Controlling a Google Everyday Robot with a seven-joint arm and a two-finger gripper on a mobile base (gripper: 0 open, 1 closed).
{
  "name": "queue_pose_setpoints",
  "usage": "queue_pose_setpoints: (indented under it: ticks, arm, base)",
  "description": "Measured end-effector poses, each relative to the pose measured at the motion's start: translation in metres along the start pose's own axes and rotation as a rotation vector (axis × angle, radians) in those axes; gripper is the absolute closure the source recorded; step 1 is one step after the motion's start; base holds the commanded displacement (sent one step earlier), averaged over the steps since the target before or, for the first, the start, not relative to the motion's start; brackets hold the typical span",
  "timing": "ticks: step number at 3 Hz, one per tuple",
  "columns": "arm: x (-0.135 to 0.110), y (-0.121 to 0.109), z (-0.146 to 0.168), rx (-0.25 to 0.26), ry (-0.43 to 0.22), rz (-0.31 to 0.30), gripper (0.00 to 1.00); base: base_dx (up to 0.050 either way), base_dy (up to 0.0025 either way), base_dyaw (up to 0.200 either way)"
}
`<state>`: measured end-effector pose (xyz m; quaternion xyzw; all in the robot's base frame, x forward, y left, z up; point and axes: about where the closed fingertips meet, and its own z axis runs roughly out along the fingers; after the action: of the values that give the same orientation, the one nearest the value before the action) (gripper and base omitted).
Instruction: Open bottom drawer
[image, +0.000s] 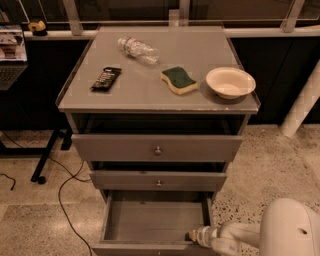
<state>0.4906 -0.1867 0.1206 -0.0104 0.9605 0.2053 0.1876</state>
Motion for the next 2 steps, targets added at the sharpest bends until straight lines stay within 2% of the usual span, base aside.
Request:
queue_pose_setpoints:
  ticks: [1,2]
  arm:
    - [-0.0008,0.0009,-0.0019,0.0,0.0,0.0,1.0]
    - [0.0086,0.0009,-0.0107,-0.018,-0.048,0.0,1.0]
  base:
    - [0.0,0.0,0.0]
    - [0.0,0.0,0.0]
